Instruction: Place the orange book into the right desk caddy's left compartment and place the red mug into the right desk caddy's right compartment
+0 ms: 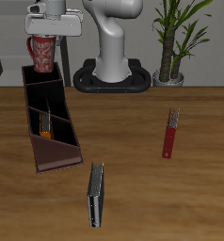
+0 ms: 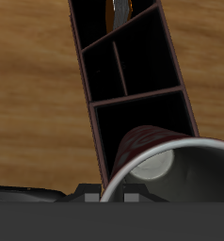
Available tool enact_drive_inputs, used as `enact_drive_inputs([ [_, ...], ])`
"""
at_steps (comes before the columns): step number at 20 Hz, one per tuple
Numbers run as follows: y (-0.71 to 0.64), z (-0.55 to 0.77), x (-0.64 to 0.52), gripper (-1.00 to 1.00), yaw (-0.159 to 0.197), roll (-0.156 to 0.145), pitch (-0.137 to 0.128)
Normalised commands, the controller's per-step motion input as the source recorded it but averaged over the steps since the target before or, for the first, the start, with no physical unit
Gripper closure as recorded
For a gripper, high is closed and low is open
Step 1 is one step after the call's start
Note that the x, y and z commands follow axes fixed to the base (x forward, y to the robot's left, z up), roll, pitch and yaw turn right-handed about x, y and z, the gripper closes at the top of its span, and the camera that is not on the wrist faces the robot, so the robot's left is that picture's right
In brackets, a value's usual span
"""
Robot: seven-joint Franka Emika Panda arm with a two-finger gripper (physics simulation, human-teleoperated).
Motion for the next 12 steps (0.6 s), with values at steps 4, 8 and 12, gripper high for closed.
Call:
enact_drive_inputs([
  [4, -0.05, 0.0, 0.01, 1.0, -0.024, 0.01, -0.007],
  [8, -0.05, -0.05, 0.13, 1.0, -0.04, -0.002, 0.007],
  [12, 0.04, -0.08, 0.12, 1.0, -0.022, 0.022, 0.019],
])
